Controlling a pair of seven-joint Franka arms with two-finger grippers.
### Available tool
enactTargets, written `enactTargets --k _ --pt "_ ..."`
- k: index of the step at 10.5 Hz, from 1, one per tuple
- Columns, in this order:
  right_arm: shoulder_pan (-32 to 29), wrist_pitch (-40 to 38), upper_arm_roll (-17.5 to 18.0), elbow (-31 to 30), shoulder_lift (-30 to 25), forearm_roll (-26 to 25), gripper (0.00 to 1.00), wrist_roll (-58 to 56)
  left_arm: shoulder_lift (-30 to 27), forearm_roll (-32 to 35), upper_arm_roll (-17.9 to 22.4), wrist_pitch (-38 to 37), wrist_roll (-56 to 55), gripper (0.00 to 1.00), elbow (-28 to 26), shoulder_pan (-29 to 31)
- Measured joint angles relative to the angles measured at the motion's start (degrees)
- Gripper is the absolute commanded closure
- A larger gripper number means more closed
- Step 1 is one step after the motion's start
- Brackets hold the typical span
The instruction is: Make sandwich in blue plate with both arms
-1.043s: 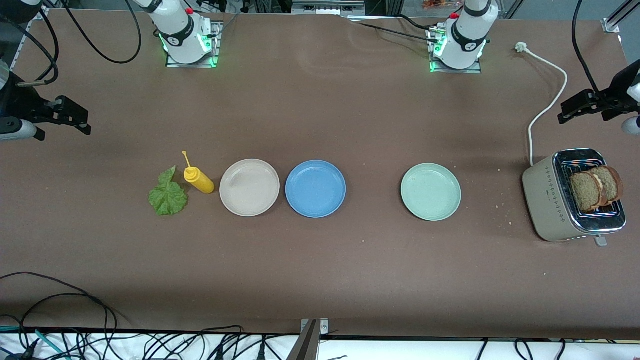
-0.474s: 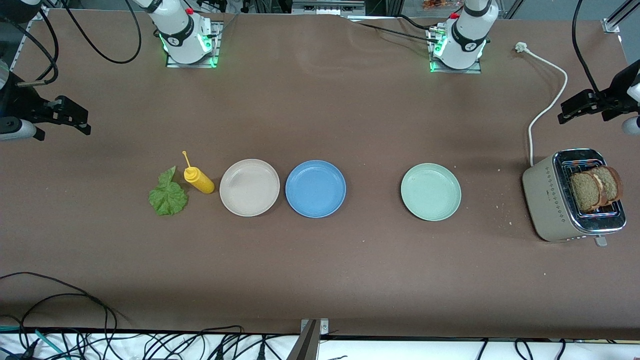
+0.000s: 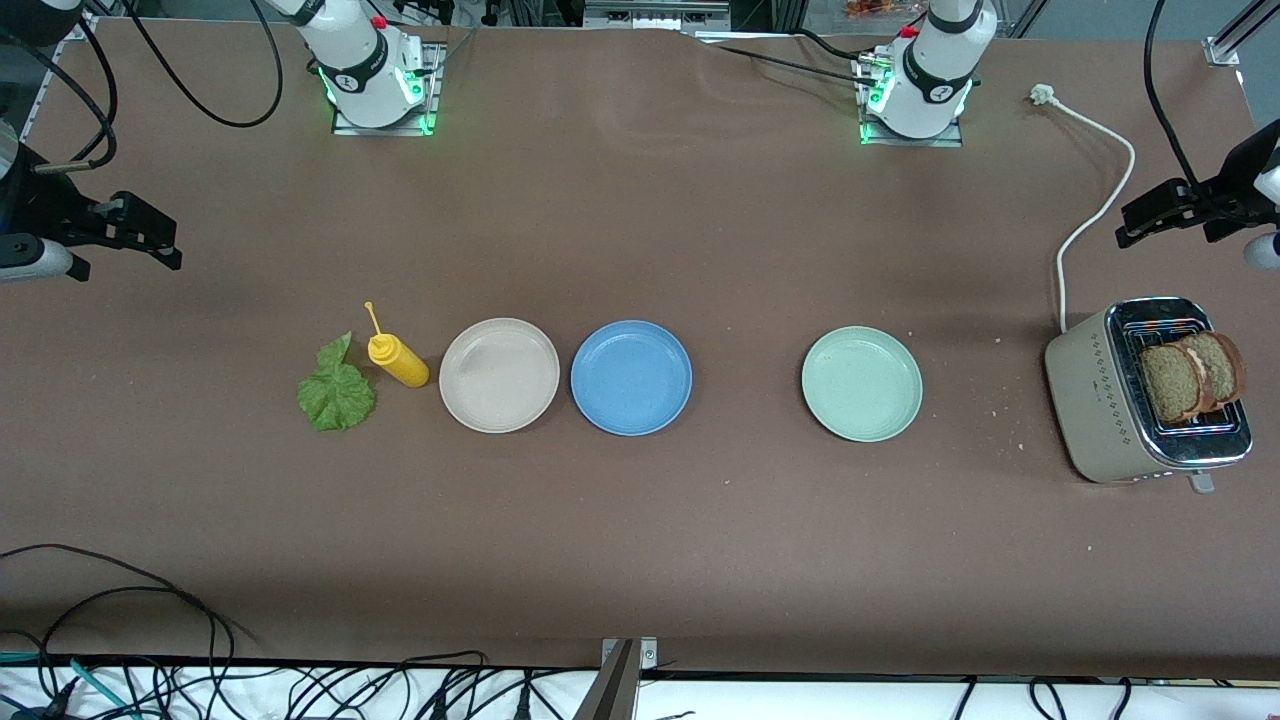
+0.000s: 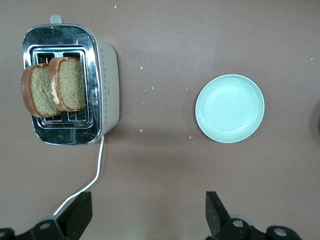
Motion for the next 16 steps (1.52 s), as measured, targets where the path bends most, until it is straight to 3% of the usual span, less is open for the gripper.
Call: enactTargets --k 13,16 --pt "0.02 -0.26 0.05 0.00 1.24 -0.03 0.00 -0.01 0.11 0.00 0.00 0.00 0.00 0.00 0.00 0.02" --pt "-0.09 -0.28 0.01 -0.20 5.72 -0.16 0.00 -4.91 2.18 1.71 0.04 0.01 0.00 0.00 -0.06 0.03"
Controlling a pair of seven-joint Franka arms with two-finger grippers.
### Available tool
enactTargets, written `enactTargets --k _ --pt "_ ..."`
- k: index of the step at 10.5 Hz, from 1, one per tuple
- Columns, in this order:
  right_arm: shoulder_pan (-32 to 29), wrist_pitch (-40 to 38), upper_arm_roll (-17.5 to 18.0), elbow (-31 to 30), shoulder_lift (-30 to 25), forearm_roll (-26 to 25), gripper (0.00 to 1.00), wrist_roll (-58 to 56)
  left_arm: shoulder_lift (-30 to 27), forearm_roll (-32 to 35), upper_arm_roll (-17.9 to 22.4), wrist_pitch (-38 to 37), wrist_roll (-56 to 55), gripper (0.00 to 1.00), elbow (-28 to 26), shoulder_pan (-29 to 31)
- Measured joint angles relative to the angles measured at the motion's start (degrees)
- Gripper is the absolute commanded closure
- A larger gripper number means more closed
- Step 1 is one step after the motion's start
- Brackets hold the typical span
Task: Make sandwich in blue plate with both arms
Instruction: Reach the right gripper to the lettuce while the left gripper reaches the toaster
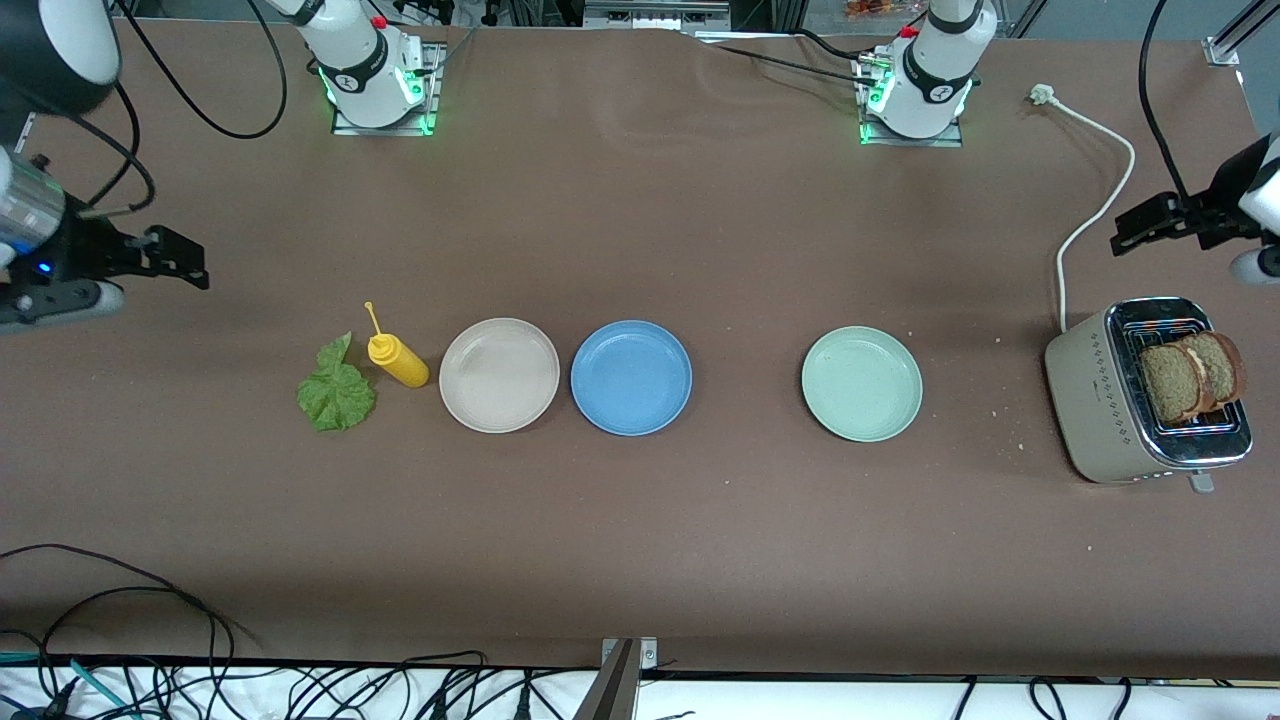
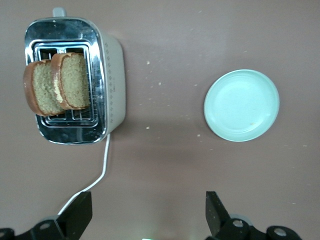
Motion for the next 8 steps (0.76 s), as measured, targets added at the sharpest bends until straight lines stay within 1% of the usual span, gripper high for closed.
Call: enactTargets --k 2,4,6,7,8 --pt "-0.01 1.29 0.01 -0.40 5.83 0.01 0.00 -2.65 2.74 0.73 0.03 0.26 0.00 0.00 1.29 0.08" --pt "0.03 5.10 0.06 -1.77 12.38 0.01 0.00 -4.89 3.65 0.89 0.04 0.20 0.00 0.00 2.04 0.35" --pt "0.06 13.82 0.08 -4.24 17.70 -0.05 0.00 -8.59 6.44 0.99 0.08 0.19 0.12 0.00 2.26 2.35" --pt "0.11 18.70 0.09 -6.19 19.06 -0.07 0.00 -9.98 8.43 0.99 0.11 0.33 0.68 0.00 2.69 4.02" --pt "0.15 21.92 0.14 -8.46 19.36 -0.08 0.00 -10.39 10.17 0.99 0.14 0.93 1.08 0.00 3.02 5.38"
